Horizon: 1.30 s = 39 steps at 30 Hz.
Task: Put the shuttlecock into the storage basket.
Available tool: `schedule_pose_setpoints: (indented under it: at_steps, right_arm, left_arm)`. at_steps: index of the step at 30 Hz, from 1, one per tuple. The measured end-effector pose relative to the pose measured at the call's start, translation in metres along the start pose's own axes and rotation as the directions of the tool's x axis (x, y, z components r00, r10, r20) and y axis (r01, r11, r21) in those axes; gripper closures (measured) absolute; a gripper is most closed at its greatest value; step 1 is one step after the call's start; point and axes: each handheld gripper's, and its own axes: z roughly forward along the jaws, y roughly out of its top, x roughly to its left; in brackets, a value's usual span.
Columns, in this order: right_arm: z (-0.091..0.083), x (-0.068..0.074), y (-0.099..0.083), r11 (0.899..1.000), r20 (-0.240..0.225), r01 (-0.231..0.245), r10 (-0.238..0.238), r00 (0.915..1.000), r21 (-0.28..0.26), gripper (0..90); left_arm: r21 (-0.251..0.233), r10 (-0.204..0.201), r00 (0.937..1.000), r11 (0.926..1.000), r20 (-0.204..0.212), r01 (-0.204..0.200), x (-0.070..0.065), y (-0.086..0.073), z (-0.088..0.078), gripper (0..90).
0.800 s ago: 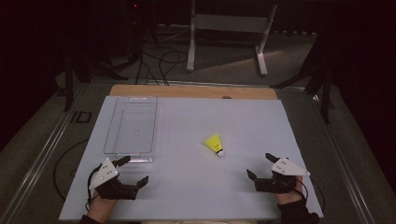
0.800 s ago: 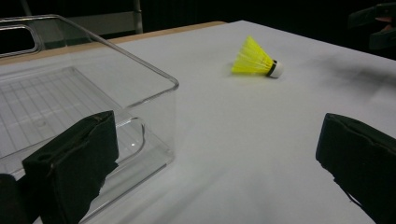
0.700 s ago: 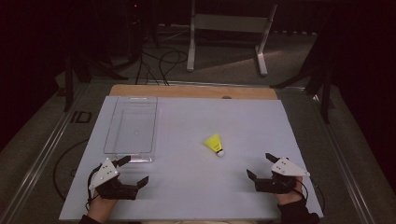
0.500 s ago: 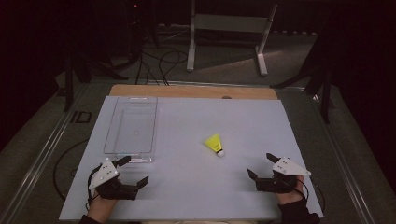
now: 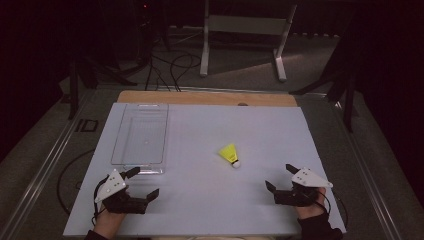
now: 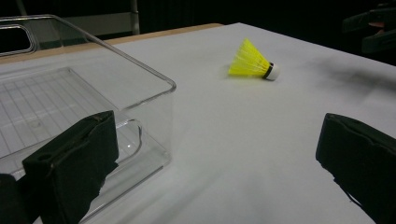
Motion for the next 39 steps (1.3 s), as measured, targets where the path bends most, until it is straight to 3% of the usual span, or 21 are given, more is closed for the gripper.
schedule_pose_setpoints:
  at_steps: [5, 11, 17, 27, 39]
  right_arm:
    - [0.001, -0.003, 0.000, 1.000, 0.005, -0.026, 0.026, 0.9997, 0.015, 8.0]
    - [-0.004, 0.000, 0.007, 1.000, 0.006, -0.004, 0.004, 1.0000, 0.008, 7.6]
    - [-0.013, 0.000, 0.020, 1.000, 0.024, -0.002, 0.002, 0.9997, 0.004, 7.4]
    - [-0.014, -0.006, 0.039, 0.999, 0.038, -0.018, 0.017, 0.9991, 0.027, 7.4]
    - [-0.013, -0.012, 0.069, 0.998, 0.017, 0.001, -0.002, 0.9999, 0.055, 7.4]
  left_arm:
    - [-0.002, -0.001, 1.0000, 1.0000, 0.000, 0.001, 0.000, 0.000, 0.000, 0.3]
    - [-0.002, -0.002, 1.0000, 1.0000, -0.001, 0.002, 0.000, 0.000, 0.000, 0.3]
    - [0.001, 0.000, 1.0000, 1.0000, 0.000, 0.000, 0.000, 0.000, 0.000, 0.3]
    - [0.002, -0.002, 1.0000, 1.0000, 0.002, 0.002, 0.000, 0.000, 0.001, 0.3]
    - [0.005, 0.000, 1.0000, 1.0000, 0.003, 0.000, 0.000, 0.000, 0.001, 0.3]
